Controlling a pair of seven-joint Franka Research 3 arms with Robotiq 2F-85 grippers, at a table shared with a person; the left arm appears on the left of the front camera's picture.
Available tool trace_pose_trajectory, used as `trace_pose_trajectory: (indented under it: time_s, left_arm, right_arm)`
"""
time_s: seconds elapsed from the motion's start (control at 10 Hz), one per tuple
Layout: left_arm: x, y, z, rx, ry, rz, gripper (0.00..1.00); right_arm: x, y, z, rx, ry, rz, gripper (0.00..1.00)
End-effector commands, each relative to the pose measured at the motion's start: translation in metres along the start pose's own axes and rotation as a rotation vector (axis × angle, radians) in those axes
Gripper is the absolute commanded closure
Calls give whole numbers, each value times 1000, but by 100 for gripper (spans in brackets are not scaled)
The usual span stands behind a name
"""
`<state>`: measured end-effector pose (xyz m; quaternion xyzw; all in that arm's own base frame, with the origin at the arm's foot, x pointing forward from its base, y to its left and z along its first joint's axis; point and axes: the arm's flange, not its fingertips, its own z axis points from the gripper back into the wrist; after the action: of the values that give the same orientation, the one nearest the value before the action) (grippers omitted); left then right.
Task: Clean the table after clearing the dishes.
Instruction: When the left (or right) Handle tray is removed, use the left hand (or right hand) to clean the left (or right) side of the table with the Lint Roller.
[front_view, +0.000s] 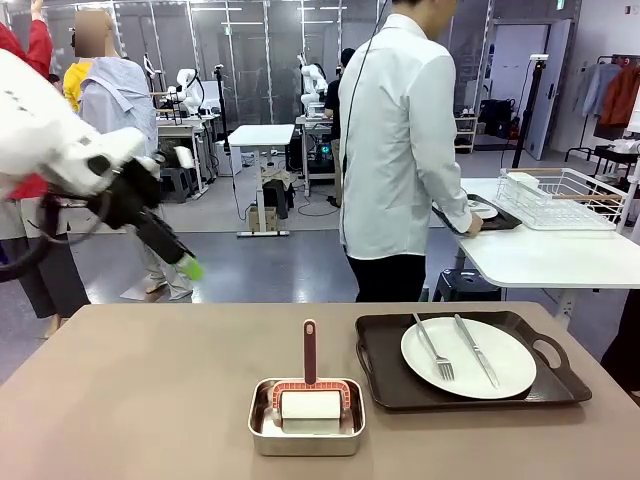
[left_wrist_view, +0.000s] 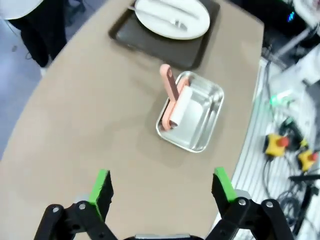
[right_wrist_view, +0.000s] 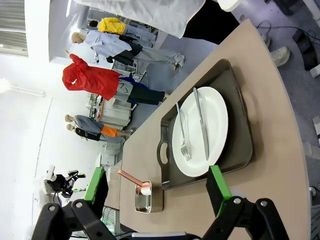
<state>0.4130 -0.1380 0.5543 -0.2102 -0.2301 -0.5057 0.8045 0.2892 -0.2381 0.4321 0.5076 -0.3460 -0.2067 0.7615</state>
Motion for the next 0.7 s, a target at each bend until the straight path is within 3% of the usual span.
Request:
trace_pose_trajectory:
  time_s: [0.0,0.2,0.3,0.6]
  left_arm:
    - [12,13,-26,30,34,-59,0]
    - [32,-4,-56,-3,74,-136,0]
    - [18,-4,-43,4,52,-76,0]
    - [18,-4,-43,4,52,-76,0]
  right_arm:
    - [0,2,2,14,-11,1,0]
    - [0,2,2,14,-11,1,0]
    - [0,2,2,14,-11,1,0]
    - [0,2,2,14,-11,1,0]
